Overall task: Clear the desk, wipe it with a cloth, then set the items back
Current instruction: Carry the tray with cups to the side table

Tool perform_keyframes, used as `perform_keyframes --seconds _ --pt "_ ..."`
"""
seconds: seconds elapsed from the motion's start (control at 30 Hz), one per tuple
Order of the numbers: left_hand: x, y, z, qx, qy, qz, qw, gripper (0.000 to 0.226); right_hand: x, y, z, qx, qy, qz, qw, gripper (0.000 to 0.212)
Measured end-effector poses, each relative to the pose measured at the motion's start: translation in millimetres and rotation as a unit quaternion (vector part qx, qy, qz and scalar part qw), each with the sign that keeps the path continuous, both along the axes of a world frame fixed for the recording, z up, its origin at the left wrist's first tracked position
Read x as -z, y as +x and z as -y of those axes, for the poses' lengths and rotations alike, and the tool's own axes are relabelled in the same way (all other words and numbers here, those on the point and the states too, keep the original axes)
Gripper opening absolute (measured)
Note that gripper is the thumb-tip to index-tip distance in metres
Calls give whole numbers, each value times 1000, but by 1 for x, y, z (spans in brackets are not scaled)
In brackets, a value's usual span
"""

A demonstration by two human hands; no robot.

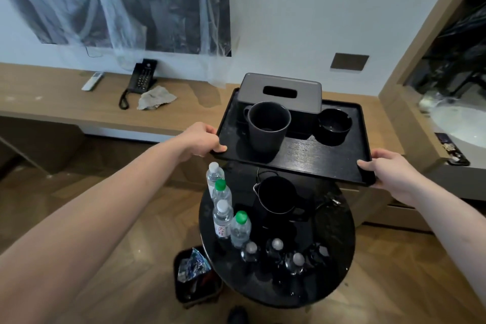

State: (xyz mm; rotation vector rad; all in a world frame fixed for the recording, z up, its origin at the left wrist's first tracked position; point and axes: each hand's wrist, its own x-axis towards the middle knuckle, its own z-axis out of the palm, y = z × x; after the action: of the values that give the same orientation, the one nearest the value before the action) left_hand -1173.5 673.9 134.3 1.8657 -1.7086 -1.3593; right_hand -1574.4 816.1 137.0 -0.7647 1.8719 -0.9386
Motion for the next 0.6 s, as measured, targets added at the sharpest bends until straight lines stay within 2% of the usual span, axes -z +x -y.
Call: perform_keyframes --seconds 0.07,0.23,0.47,0.6 --pt "4 -14 13 11 -3 14 1000 26 10 -10 6 8 -1 0 1000 15" --pt "18 -55 36 28 -1 41 999 37 34 -38 19 27 6 3 1000 8" --pt "60 -109 67 20 30 96 995 40 92 -84 52 24 58 6 998 19" --pt "90 -138 77 10 64 102 993 45 129 -107 78 5 97 -5 995 13"
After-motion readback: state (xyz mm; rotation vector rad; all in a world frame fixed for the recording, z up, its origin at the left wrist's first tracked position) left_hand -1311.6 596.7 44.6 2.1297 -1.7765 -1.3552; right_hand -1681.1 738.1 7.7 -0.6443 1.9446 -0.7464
